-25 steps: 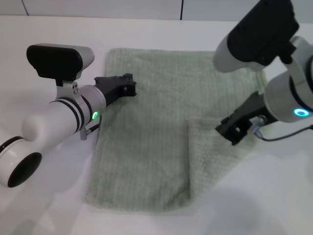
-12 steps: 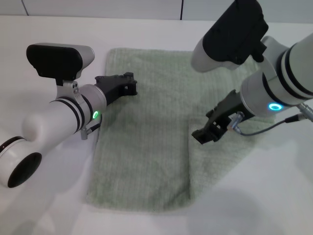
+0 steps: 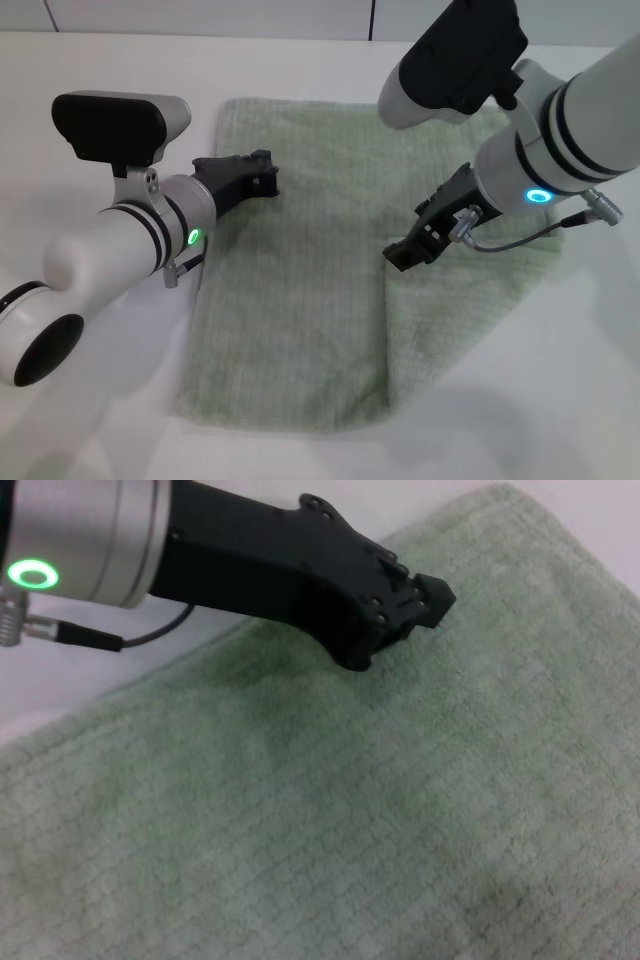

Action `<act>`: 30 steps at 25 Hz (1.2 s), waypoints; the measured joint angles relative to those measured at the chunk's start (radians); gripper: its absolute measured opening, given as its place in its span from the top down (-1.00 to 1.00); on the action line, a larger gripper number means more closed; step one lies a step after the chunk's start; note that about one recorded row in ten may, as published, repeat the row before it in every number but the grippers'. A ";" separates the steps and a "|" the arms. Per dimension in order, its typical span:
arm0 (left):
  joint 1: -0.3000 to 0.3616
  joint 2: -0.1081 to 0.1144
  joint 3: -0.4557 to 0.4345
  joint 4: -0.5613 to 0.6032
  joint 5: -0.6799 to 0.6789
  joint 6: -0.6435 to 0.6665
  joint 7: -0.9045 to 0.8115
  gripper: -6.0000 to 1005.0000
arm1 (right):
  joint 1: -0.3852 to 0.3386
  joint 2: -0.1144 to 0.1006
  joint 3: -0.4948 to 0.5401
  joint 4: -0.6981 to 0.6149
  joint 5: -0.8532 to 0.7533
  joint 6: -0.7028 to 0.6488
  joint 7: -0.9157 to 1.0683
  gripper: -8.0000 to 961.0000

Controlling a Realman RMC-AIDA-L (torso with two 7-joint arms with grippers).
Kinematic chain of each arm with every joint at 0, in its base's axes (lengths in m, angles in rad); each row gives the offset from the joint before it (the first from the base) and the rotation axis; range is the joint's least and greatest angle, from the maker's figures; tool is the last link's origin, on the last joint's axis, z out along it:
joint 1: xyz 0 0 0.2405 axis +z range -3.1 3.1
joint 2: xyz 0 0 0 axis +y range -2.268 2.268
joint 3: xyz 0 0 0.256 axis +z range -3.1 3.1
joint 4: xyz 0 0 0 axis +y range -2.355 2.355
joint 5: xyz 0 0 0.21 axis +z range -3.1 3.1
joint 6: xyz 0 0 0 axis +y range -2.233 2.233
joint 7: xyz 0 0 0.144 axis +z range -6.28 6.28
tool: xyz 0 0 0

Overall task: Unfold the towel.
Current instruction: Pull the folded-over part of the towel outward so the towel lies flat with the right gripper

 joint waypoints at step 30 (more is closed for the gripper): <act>0.003 0.002 -0.002 -0.005 0.000 0.000 0.005 0.99 | 0.092 0.002 -0.002 -0.235 0.065 -0.137 -0.030 -0.23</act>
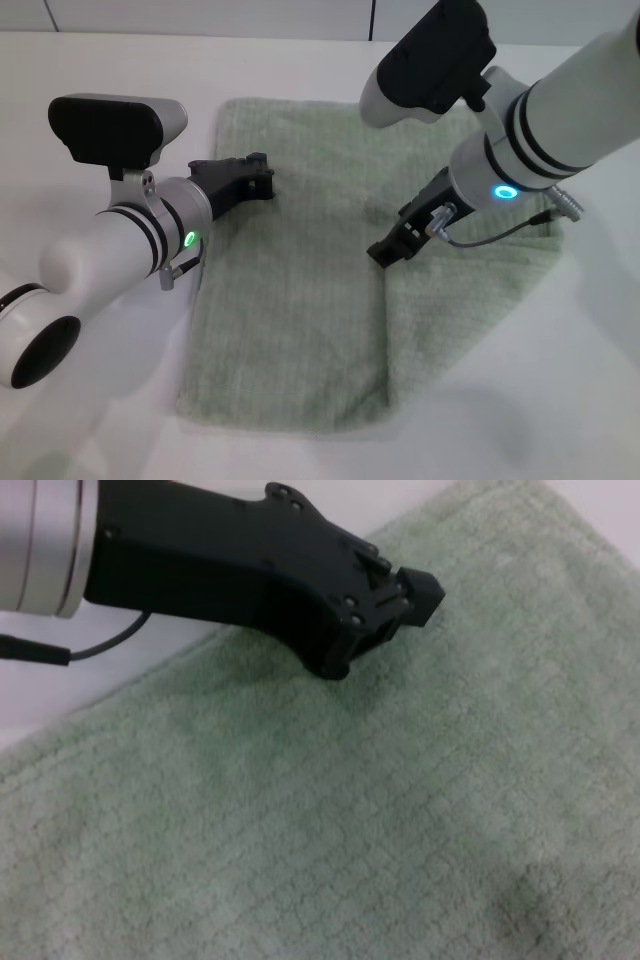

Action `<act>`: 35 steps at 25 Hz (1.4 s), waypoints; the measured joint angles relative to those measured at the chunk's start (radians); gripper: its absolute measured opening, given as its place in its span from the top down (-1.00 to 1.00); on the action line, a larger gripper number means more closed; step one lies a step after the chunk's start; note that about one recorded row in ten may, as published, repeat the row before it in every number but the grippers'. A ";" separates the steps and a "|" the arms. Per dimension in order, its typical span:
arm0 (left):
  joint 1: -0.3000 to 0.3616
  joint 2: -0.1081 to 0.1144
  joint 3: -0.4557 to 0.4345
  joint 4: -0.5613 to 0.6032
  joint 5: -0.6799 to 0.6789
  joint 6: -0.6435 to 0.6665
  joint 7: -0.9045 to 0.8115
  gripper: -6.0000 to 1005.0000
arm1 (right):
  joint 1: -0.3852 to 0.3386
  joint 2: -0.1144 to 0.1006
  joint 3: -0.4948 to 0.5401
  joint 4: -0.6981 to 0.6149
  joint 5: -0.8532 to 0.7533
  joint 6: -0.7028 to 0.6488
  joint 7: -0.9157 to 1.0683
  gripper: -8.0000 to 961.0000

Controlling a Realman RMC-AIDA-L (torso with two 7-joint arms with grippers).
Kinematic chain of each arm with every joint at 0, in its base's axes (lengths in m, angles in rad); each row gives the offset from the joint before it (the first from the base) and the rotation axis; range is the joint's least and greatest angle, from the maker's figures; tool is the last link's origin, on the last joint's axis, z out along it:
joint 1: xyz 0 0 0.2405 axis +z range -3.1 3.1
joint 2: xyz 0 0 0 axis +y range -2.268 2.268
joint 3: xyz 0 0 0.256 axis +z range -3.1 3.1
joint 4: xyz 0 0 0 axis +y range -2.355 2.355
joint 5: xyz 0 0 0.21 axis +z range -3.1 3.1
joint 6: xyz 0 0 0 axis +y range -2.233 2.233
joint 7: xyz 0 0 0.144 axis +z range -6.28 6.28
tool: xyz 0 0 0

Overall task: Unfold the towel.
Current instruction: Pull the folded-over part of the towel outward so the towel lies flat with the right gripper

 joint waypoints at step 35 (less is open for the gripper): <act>-0.003 0.000 -0.001 0.002 0.000 -0.002 -0.004 0.99 | 0.030 0.000 0.007 -0.099 0.036 -0.032 -0.029 -0.12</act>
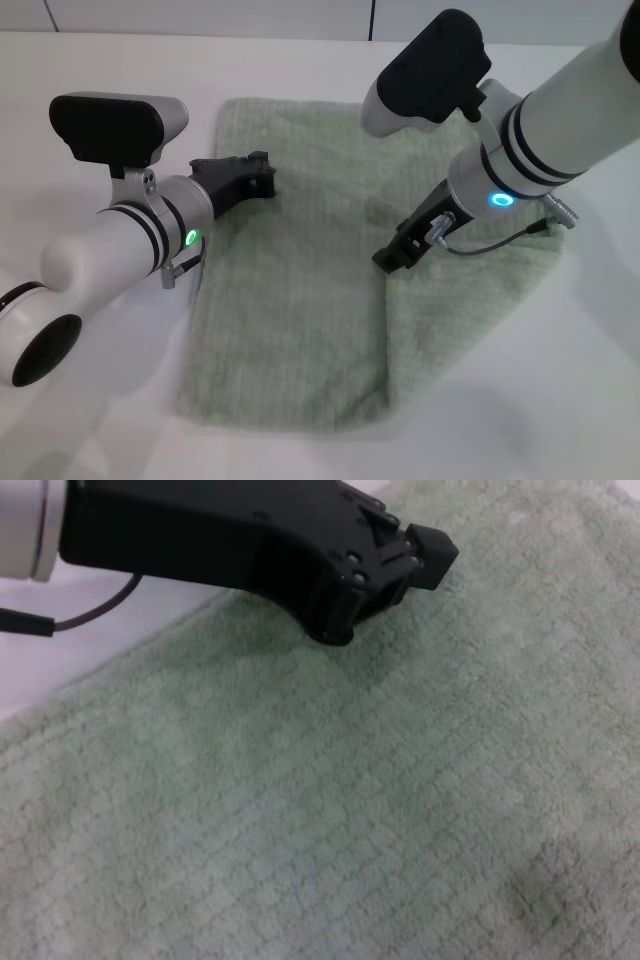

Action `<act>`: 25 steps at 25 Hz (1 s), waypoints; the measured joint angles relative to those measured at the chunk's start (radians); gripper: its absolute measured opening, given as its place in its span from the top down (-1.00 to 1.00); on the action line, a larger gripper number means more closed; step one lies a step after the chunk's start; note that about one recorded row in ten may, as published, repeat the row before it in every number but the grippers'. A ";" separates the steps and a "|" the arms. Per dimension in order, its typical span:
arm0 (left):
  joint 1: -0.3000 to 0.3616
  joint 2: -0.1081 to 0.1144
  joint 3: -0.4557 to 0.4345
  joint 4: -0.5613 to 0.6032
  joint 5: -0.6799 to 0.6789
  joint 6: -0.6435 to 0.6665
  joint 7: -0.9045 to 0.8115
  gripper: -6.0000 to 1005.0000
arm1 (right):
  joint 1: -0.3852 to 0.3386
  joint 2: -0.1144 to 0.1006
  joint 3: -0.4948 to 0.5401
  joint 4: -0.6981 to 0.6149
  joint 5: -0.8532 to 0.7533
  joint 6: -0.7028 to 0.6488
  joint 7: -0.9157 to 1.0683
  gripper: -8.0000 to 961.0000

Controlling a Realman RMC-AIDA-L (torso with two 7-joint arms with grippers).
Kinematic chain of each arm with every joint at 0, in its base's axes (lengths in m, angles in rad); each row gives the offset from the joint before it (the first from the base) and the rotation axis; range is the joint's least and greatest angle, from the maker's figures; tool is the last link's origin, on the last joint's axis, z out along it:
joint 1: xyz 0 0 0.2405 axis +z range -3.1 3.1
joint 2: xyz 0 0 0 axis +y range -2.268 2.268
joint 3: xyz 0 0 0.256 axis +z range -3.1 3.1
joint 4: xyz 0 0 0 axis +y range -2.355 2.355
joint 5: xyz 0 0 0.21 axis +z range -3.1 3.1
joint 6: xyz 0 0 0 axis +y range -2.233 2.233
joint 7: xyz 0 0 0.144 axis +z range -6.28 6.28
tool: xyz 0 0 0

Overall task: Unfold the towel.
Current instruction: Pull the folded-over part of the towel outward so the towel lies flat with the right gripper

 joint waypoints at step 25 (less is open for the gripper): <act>0.000 0.000 -0.002 0.000 0.000 -0.001 0.004 0.99 | 0.032 -0.002 0.011 -0.039 -0.002 0.011 -0.016 0.79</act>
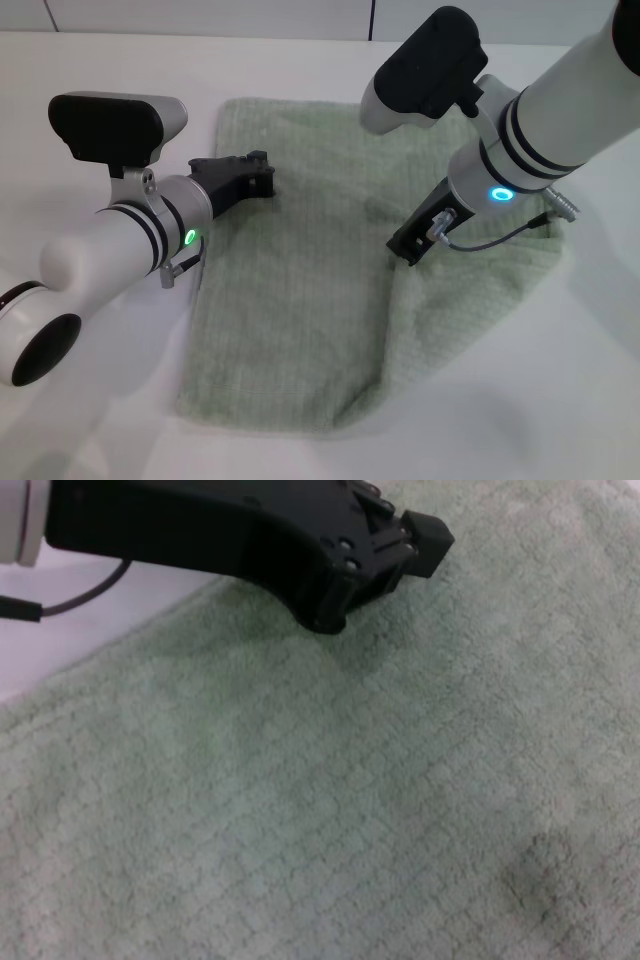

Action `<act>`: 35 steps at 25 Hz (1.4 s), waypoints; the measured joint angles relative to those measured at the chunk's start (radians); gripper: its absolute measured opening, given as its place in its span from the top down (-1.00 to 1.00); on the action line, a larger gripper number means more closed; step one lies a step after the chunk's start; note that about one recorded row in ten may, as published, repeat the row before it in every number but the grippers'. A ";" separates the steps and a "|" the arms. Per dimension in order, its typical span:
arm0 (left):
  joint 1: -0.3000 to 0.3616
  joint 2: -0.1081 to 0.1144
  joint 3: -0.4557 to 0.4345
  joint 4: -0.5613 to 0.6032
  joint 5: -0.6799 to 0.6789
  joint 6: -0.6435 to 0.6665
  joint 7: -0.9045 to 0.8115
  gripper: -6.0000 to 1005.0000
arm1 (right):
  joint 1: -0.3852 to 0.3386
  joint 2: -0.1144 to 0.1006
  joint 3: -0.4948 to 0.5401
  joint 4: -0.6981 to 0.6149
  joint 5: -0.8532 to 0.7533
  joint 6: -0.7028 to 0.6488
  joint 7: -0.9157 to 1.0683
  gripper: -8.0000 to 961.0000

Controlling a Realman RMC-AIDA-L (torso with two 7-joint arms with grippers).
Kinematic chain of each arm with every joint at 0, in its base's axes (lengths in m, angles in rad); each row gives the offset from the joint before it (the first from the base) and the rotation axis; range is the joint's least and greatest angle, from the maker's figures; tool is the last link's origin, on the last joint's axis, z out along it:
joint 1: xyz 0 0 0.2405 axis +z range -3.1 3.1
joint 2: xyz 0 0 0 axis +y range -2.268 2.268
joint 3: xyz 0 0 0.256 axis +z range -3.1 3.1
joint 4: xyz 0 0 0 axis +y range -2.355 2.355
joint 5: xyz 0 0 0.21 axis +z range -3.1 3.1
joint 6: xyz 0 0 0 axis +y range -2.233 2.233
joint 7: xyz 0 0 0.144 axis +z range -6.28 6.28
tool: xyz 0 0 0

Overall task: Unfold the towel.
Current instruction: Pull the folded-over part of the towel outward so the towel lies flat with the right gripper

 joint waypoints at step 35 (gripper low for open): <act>0.006 0.001 -0.011 -0.002 0.000 -0.001 0.001 0.99 | -0.145 -0.001 -0.019 0.437 -0.136 0.303 -0.048 0.93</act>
